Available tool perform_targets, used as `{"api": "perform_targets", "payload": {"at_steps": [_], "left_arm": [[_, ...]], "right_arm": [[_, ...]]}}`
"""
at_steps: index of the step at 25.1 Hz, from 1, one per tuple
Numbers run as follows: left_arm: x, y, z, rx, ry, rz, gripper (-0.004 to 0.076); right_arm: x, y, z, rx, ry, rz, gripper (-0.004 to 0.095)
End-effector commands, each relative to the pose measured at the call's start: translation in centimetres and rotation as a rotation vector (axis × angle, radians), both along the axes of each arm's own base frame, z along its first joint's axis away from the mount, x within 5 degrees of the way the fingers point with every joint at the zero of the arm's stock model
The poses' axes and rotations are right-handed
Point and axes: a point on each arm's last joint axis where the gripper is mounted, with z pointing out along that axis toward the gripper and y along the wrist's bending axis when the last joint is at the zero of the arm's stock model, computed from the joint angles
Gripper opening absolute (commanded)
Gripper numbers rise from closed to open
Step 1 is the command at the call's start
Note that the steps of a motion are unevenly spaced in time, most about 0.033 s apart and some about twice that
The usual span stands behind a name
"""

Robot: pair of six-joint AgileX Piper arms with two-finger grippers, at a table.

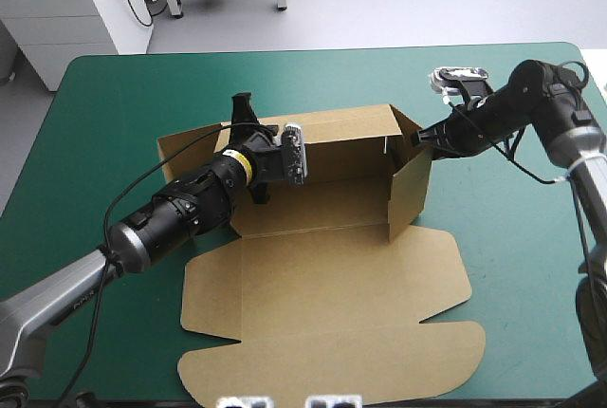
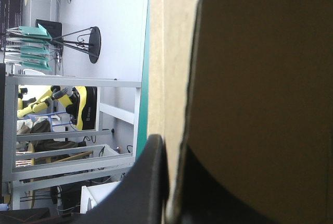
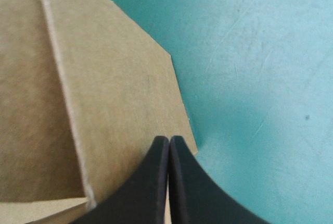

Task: Fold the box

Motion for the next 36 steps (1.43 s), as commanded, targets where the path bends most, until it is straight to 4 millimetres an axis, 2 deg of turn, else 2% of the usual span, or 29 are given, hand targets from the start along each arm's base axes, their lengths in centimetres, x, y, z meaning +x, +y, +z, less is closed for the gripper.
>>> {"api": "perform_targets", "payload": {"at_steps": [1,3,7,9,10,13,14,15,17,19,23,27,31,36], "left_arm": [[-0.3,0.6,1.7,-0.041,-0.019,0.039,-0.0008],[-0.3,0.6,1.7,-0.043,-0.018,0.039,-0.0008],[-0.3,0.6,1.7,-0.043,-0.018,0.039,-0.0008],[-0.3,0.6,1.7,-0.044,-0.018,0.038,-0.0008],[-0.3,0.6,1.7,-0.044,-0.018,0.038,-0.0008],[-0.3,0.6,1.7,-0.044,-0.019,0.037,-0.0008],[-0.3,0.6,1.7,-0.044,-0.019,0.037,-0.0008],[-0.3,0.6,1.7,-0.044,-0.019,0.037,-0.0008],[-0.3,0.6,1.7,-0.045,-0.019,0.036,-0.0008],[-0.3,0.5,1.7,-0.048,-0.021,0.031,-0.0008],[-0.3,0.3,1.9,-0.064,-0.032,0.01,-0.0008],[-0.3,0.3,1.9,-0.068,-0.035,0.005,-0.0008],[-0.3,0.3,1.9,-0.071,-0.029,0.009,-0.0008],[-0.5,0.1,1.6,-0.132,0.027,0.025,-0.0008]], "right_arm": [[-2.7,0.1,2.1,0.036,-0.232,0.057,-0.002],[-3.7,0.2,0.4,0.057,-0.295,0.083,-0.002],[-5.8,0.6,-1.6,0.119,-0.492,0.106,-0.0019],[-6.6,0.7,-2.9,0.147,-0.518,0.103,0.0013],[-7.0,0.7,-3.8,0.138,-0.505,0.123,0.0079],[-7.6,0.9,-4.6,0.116,-0.499,0.199,0.0303],[-7.7,1.0,-4.6,0.111,-0.505,0.234,0.0399],[-7.9,1.3,-4.5,0.117,-0.521,0.282,0.056],[-7.9,1.4,-4.3,0.124,-0.548,0.305,0.0673],[-7.6,1.5,-4.3,0.121,-0.576,0.32,0.0736],[-6.9,1.9,-4.5,0.148,-0.619,0.341,0.0746],[-6.4,3.2,-5.3,0.127,-0.614,0.337,0.0746],[-5.7,4.5,-5.8,0.043,-0.65,0.272,0.0746],[-5.4,4.8,-5.6,-0.009,-0.681,0.196,0.0741]]}}
